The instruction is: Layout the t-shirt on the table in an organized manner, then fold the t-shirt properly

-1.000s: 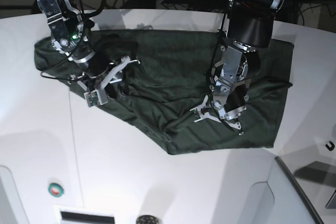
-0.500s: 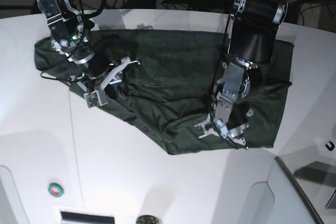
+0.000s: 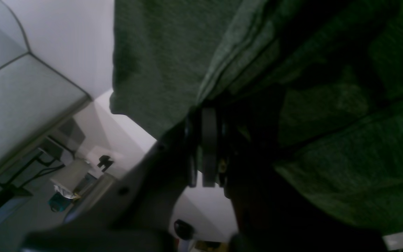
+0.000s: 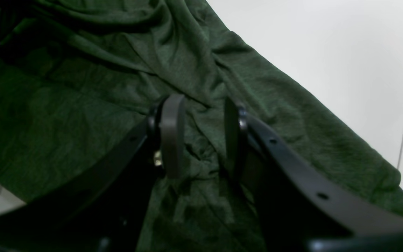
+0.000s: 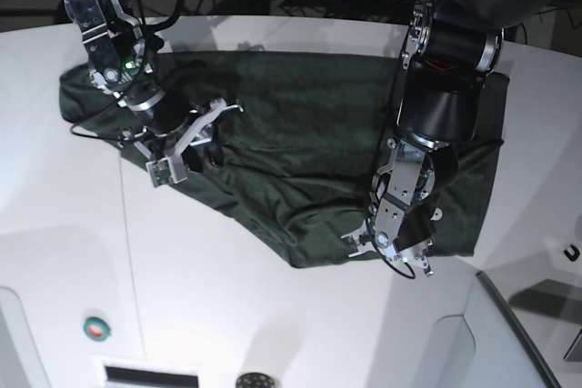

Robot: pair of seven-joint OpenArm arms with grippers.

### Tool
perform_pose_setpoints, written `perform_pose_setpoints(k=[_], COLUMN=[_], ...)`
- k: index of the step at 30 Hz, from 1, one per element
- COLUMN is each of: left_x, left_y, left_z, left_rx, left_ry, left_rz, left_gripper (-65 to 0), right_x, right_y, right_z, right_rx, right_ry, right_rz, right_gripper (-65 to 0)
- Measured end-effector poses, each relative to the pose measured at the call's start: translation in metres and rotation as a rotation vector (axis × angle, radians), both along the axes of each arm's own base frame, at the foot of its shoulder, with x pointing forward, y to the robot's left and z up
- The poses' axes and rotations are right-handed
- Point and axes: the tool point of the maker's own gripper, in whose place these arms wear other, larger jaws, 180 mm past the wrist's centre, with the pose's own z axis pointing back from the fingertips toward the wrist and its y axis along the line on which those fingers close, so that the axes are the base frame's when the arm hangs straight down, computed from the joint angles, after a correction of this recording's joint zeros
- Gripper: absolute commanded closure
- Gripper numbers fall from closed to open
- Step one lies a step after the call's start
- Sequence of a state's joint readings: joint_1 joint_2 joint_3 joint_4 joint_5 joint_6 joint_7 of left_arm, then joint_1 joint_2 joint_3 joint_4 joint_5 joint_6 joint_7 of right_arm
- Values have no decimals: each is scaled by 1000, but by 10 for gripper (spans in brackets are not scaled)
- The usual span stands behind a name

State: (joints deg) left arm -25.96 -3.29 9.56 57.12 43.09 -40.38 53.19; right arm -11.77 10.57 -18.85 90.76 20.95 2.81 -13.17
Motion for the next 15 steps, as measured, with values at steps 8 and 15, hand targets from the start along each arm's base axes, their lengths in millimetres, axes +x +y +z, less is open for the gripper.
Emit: perform_pose_setpoints(k=[8,15], left_x=[-1,12], left_y=[-1,21], left_z=[-1,22], left_rx=[-1,-100], left_ry=[4,-93], left_rz=[0,141], left_gripper=[-341,-365], right_x=[4,-2], right_y=[0,3], right_z=[3,-6], right_rx=[0,-23], right_ry=[-11,60], right_rz=[0,26], right_gripper=[-176,-176])
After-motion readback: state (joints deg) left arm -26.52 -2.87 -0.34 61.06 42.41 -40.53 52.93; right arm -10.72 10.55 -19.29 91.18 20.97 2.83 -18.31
